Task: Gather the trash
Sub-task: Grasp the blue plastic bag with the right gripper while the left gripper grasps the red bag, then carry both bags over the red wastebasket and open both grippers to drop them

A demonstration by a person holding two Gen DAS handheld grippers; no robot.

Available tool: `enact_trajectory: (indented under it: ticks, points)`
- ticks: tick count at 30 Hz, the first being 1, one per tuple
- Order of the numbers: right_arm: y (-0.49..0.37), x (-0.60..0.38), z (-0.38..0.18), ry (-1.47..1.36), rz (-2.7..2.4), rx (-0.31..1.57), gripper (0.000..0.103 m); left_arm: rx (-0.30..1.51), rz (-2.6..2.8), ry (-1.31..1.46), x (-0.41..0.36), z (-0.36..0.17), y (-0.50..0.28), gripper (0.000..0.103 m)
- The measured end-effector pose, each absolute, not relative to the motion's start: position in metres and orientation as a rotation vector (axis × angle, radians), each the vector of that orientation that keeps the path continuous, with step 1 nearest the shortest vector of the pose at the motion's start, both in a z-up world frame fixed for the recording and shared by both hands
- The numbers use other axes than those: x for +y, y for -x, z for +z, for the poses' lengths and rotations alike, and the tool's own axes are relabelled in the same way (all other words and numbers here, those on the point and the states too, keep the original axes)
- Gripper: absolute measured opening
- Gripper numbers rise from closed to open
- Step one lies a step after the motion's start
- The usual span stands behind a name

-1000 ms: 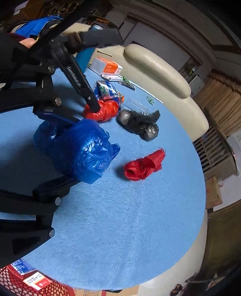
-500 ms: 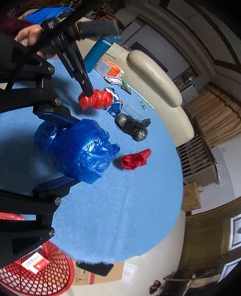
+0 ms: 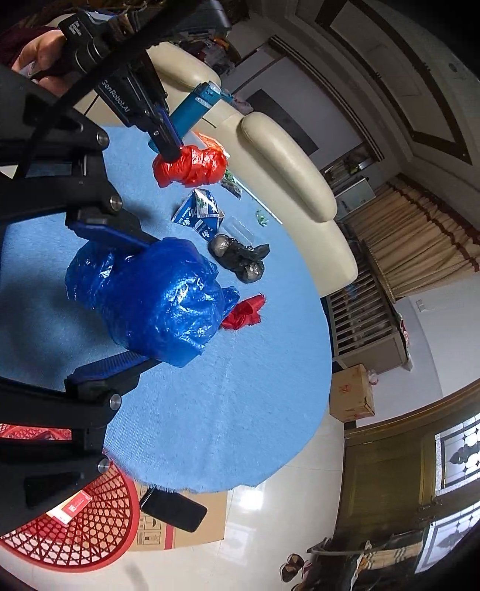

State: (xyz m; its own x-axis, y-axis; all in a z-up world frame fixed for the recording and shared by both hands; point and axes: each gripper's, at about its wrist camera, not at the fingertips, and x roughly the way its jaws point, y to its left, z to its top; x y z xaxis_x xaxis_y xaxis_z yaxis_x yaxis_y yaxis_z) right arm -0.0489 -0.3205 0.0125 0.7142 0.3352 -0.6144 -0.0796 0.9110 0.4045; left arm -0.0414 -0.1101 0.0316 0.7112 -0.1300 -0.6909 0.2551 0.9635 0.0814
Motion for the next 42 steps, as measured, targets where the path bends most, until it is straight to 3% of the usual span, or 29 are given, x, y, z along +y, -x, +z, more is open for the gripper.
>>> enact_trajectory:
  ticks: [42]
  points:
    - [0.084,-0.372,0.015,-0.435,0.162,0.737,0.055,0.752,-0.286,-0.335,-0.176,0.026,0.069,0.013]
